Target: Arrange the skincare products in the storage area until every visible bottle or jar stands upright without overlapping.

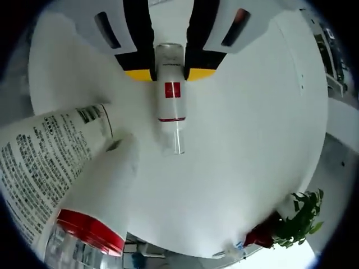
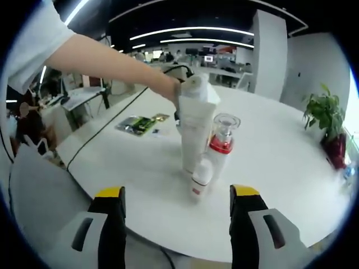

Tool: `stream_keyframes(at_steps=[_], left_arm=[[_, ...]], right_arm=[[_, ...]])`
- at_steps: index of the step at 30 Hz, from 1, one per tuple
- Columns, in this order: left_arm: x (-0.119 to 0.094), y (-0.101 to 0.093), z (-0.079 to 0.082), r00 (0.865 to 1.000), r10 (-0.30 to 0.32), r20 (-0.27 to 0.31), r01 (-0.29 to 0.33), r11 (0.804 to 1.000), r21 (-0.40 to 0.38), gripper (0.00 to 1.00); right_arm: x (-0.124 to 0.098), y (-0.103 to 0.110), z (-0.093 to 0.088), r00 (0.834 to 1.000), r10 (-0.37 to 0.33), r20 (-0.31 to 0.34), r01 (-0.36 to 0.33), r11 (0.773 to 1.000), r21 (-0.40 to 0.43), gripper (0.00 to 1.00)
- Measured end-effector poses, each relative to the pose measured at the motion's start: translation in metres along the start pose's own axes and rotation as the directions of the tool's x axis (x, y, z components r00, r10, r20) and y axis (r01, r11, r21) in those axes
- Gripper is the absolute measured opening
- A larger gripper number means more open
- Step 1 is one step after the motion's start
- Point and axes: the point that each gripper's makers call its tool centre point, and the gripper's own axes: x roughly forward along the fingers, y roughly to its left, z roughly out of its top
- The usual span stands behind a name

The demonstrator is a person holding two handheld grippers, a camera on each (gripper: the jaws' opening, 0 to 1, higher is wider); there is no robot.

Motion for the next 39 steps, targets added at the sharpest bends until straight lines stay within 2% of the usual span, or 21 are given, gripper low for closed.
stream_keyframes(at_steps=[16,22,28,35,39], left_arm=[[-0.011,-0.009,-0.009,0.999,0.022,-0.025,-0.024,0.998,-0.062,0.24],[-0.016,-0.011,-0.024,0.999,0.034,-0.024,-0.037,0.994,-0.099,0.23],[-0.023,-0.014,-0.032,0.999,0.048,-0.025,-0.051,0.989,-0.141,0.23],[-0.036,-0.032,-0.039,0.998,0.065,-0.023,-0.068,0.979,-0.193,0.23],[-0.042,-0.039,-0.047,0.997,0.08,-0.018,-0.082,0.972,-0.219,0.23]], right_arm=[[0.001,0.001,0.0,1.0,0.005,0.0,-0.005,1.0,-0.001,0.74],[0.001,0.001,0.0,1.0,0.008,0.0,-0.008,1.0,0.0,0.74],[0.001,0.002,0.0,1.0,0.01,-0.002,-0.01,1.0,-0.007,0.74],[0.001,0.003,0.001,1.0,0.015,0.003,-0.015,1.0,-0.011,0.74],[0.0,0.002,0.003,0.999,0.025,0.02,-0.025,0.999,0.022,0.74]])
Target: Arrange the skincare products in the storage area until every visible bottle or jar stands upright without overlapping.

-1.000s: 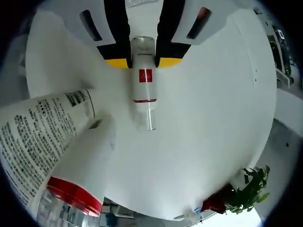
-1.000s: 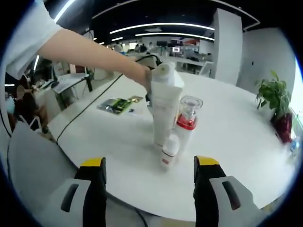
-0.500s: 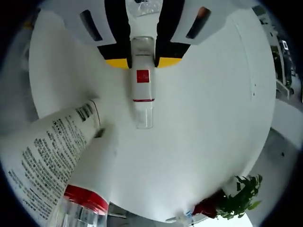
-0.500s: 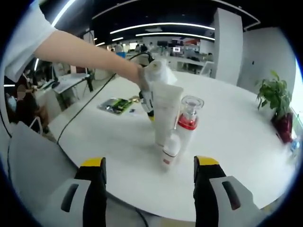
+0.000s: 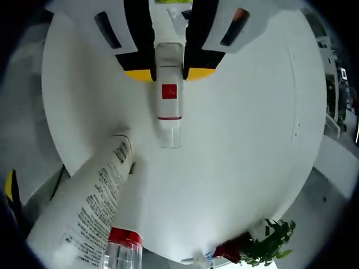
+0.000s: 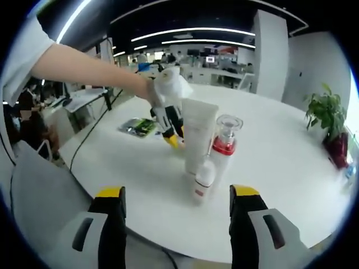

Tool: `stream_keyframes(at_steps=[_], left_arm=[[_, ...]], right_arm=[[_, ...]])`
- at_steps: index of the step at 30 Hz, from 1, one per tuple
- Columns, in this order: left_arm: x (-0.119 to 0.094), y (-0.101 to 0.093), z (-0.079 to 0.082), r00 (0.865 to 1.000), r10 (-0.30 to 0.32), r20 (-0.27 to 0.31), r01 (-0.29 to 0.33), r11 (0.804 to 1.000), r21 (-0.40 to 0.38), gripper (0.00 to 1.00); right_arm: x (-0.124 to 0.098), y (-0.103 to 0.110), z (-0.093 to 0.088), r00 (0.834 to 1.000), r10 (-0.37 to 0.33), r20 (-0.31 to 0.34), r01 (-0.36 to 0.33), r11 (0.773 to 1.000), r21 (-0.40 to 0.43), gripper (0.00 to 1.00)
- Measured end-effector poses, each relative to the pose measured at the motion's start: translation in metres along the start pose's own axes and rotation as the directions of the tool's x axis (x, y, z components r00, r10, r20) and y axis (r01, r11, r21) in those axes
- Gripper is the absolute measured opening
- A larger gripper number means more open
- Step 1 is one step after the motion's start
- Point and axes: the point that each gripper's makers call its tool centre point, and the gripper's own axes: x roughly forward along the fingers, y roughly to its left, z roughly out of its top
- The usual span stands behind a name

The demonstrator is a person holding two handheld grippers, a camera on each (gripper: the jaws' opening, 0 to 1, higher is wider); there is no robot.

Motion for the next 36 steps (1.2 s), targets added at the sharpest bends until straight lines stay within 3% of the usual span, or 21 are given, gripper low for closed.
stream_keyframes(at_steps=[9,17,23,27,33,36], left_arm=[[-0.022,-0.014,-0.013,0.999,0.033,0.008,-0.033,0.998,-0.059,0.23],[-0.029,-0.019,-0.031,0.998,0.056,0.025,-0.051,0.987,-0.15,0.23],[-0.035,-0.044,-0.046,0.997,0.068,0.04,-0.057,0.969,-0.24,0.23],[-0.04,-0.052,-0.059,0.994,0.086,0.069,-0.054,0.925,-0.376,0.23],[-0.048,-0.069,-0.072,0.985,0.131,0.111,-0.049,0.834,-0.549,0.23],[-0.053,-0.071,-0.075,0.976,0.158,0.148,-0.03,0.777,-0.628,0.23]], right_arm=[[0.0,0.003,0.001,1.0,0.012,0.009,-0.012,1.0,0.01,0.74],[0.0,0.007,0.001,1.0,0.029,0.009,-0.029,1.0,0.0,0.74],[0.001,0.012,0.001,0.999,0.049,-0.002,-0.049,0.999,-0.022,0.74],[0.002,0.014,0.0,0.998,0.062,-0.007,-0.062,0.998,-0.024,0.74],[0.002,0.021,0.001,0.992,0.124,-0.011,-0.124,0.992,0.012,0.74],[0.002,0.03,0.002,0.984,0.178,-0.019,-0.177,0.983,0.041,0.75]])
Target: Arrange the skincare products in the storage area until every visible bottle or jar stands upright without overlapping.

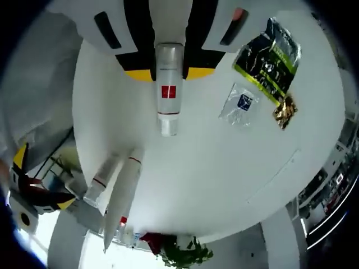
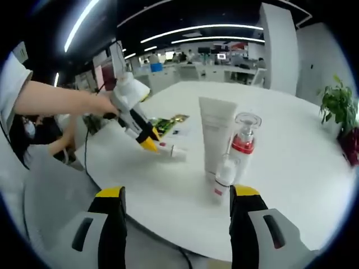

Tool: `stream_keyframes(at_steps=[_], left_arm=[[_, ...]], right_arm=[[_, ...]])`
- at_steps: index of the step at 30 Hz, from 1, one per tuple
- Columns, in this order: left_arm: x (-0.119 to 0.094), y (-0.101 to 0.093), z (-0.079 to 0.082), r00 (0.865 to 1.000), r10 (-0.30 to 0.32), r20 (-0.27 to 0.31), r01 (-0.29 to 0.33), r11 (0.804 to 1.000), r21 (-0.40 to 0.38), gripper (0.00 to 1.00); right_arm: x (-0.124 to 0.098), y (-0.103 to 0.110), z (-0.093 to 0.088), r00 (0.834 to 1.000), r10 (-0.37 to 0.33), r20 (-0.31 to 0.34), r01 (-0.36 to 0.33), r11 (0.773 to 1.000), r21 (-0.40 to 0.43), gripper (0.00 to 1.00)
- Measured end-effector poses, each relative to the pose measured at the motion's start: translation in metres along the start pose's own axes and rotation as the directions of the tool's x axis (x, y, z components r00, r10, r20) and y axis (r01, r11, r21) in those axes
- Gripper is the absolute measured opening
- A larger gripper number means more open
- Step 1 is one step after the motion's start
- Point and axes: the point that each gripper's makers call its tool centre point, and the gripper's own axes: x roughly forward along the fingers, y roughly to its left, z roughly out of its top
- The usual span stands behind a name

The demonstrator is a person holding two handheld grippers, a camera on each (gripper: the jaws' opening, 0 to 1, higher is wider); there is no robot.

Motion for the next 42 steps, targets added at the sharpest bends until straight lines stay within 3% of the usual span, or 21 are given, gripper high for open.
stream_keyframes(at_steps=[7,12,15,18,21,25,27,29,34,42], left_arm=[[-0.014,-0.01,-0.015,0.999,-0.002,0.05,0.006,0.996,-0.091,0.23],[-0.021,-0.01,-0.021,0.996,0.004,0.085,0.01,0.986,-0.169,0.23],[-0.027,-0.023,-0.02,0.992,0.003,0.124,0.025,0.975,-0.222,0.23],[-0.032,-0.026,-0.013,0.982,-0.004,0.188,0.054,0.964,-0.262,0.23],[-0.043,-0.033,-0.01,0.975,-0.003,0.222,0.065,0.961,-0.27,0.23],[-0.055,-0.047,-0.004,0.965,-0.004,0.264,0.071,0.967,-0.244,0.23],[-0.06,-0.05,-0.003,0.959,-0.004,0.283,0.074,0.969,-0.235,0.23],[-0.066,-0.055,0.0,0.953,-0.003,0.304,0.076,0.971,-0.228,0.23],[-0.078,-0.063,0.002,0.943,0.009,0.333,0.067,0.974,-0.216,0.23],[-0.094,-0.08,0.014,0.927,0.04,0.374,0.02,0.988,-0.156,0.23]], right_arm=[[-0.001,0.011,0.006,0.999,0.05,0.004,-0.05,0.998,0.022,0.74],[0.008,0.038,0.018,0.987,0.15,0.056,-0.156,0.98,0.122,0.74],[0.025,0.064,0.024,0.964,0.249,0.094,-0.265,0.935,0.237,0.74],[0.039,0.08,0.031,0.946,0.292,0.143,-0.324,0.889,0.325,0.73],[0.053,0.083,0.034,0.936,0.293,0.196,-0.352,0.807,0.474,0.73],[0.064,0.075,0.033,0.944,0.237,0.232,-0.33,0.735,0.592,0.69],[0.066,0.072,0.03,0.949,0.218,0.226,-0.313,0.717,0.623,0.69],[0.065,0.075,0.029,0.951,0.213,0.224,-0.307,0.717,0.626,0.69],[0.068,0.076,0.03,0.953,0.196,0.232,-0.302,0.675,0.673,0.68],[0.072,0.083,0.039,0.937,0.194,0.289,-0.347,0.603,0.718,0.67]])
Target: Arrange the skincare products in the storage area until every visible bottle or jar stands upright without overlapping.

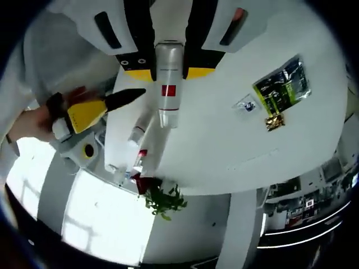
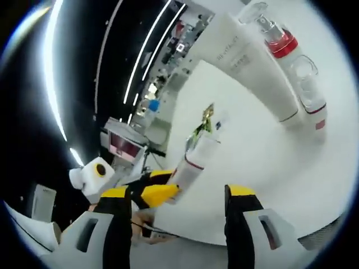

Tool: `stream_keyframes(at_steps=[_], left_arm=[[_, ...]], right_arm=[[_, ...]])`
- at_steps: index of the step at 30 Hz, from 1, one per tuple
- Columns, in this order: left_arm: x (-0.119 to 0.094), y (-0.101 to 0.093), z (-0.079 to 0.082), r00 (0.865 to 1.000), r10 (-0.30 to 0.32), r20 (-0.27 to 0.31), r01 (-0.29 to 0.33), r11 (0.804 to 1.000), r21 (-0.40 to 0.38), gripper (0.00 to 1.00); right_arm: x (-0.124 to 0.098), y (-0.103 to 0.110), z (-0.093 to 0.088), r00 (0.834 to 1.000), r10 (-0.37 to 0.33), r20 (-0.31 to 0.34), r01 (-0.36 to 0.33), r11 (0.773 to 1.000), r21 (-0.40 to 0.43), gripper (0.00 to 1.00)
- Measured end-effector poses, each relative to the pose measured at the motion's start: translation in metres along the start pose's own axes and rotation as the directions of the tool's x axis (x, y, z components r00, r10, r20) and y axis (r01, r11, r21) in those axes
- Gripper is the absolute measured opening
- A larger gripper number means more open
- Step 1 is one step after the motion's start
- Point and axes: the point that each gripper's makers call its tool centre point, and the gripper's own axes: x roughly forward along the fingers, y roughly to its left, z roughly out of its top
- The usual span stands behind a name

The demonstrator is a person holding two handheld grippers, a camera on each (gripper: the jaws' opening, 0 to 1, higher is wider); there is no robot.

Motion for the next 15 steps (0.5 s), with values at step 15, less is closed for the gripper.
stream_keyframes(at_steps=[15], left_arm=[[-0.029,-0.03,0.012,0.997,0.051,0.065,-0.059,0.99,0.131,0.23]], right_arm=[[0.008,0.022,0.001,0.995,0.072,0.075,-0.081,0.989,0.127,0.49]])
